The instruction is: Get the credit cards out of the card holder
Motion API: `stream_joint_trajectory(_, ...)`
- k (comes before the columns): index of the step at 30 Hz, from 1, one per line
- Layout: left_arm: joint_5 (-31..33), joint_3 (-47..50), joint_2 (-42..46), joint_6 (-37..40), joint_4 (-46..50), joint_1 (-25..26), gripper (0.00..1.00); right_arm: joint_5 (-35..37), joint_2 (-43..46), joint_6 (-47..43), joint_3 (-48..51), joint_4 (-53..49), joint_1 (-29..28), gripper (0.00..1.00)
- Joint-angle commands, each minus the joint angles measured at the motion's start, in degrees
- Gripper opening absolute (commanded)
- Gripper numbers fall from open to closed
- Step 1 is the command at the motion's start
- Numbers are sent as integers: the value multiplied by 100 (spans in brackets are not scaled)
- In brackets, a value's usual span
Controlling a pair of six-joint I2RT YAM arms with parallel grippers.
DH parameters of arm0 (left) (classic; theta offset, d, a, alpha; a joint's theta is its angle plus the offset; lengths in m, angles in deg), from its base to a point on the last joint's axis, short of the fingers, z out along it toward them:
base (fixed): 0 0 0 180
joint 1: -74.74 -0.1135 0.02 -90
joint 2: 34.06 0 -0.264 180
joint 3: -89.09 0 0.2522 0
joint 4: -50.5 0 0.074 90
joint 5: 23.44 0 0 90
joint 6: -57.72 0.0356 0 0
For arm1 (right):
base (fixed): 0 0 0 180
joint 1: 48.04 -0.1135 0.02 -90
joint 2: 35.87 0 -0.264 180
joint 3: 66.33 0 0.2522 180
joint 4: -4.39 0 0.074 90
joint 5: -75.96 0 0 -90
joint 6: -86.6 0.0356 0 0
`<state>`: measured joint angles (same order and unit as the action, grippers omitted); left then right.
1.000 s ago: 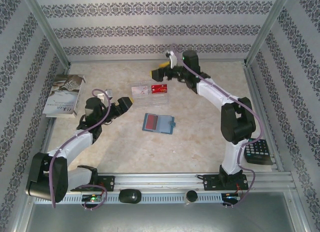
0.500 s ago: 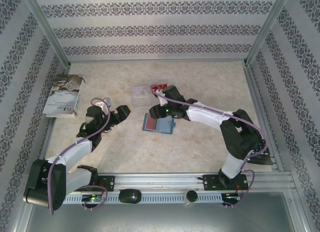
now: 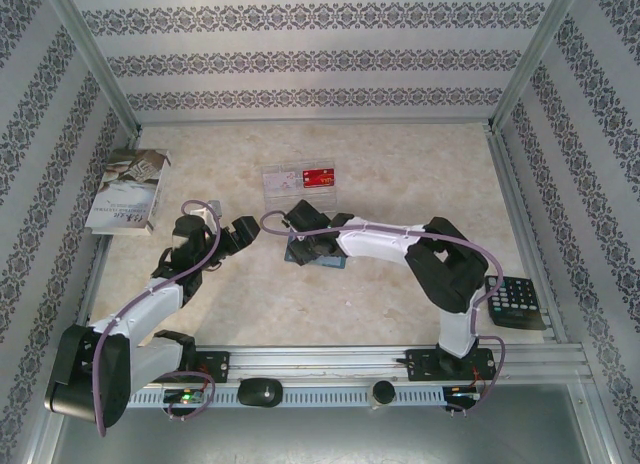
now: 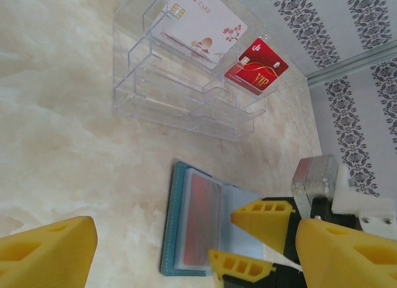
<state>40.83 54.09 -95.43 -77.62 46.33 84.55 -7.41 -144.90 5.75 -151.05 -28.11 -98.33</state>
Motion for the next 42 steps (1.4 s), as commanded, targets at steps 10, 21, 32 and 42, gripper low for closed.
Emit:
stream_joint_trajectory(10,95,-90,3,220,229,82,83,354,-679,-481,-373,-361,-148,50)
stream_joint_trajectory(21,-89,-100,-337,122,-74,265,78,223,-602,-504,-158,-88,-106,0)
stream_joint_trajectory(32,-41,-52,-432,-22,-359,417,78,-2069,146,-430,525,793,306,0)
stream_joint_trajectory(42,74,-109,-822,-1,-665,672,78,-2001,1062,898,1232,1016,728,31)
